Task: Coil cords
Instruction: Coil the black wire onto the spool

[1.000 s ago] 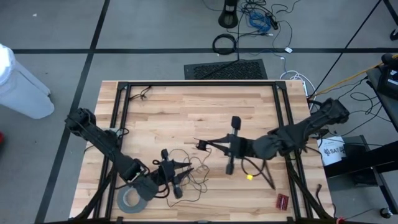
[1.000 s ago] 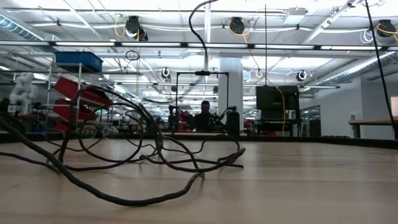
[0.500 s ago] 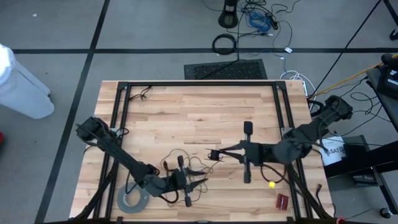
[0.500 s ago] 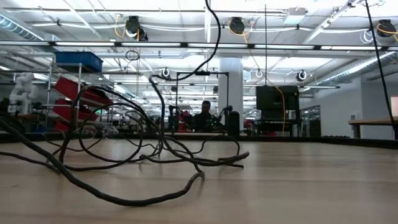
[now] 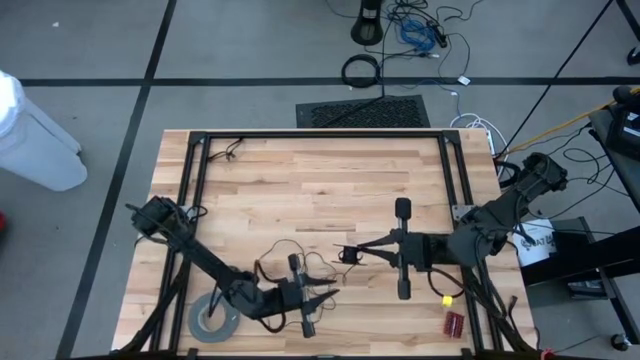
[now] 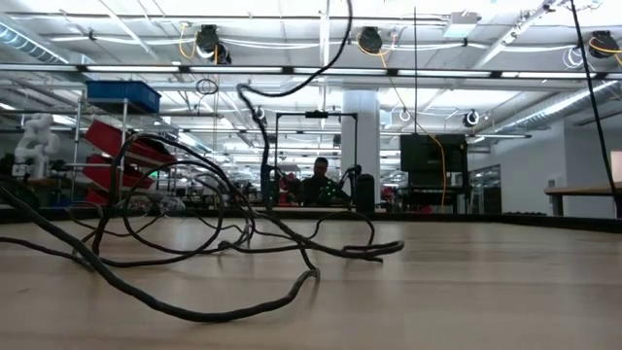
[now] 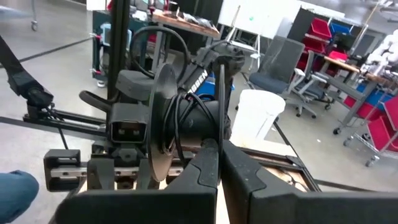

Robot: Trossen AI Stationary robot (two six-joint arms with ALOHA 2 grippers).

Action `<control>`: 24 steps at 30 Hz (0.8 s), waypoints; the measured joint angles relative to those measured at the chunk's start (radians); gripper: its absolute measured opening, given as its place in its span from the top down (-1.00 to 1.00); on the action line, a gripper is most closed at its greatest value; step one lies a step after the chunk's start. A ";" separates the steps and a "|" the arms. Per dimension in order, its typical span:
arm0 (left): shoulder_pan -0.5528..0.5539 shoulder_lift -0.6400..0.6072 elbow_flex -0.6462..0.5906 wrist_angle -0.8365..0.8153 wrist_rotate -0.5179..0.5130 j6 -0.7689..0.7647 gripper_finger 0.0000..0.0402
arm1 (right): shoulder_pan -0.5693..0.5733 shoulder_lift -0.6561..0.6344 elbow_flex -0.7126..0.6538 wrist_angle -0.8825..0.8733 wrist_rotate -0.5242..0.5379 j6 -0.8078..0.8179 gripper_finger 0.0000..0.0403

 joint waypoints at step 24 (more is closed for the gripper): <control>0.085 0.055 0.028 -0.138 0.104 -0.103 0.52 | -0.013 0.009 0.000 0.005 0.001 0.003 1.00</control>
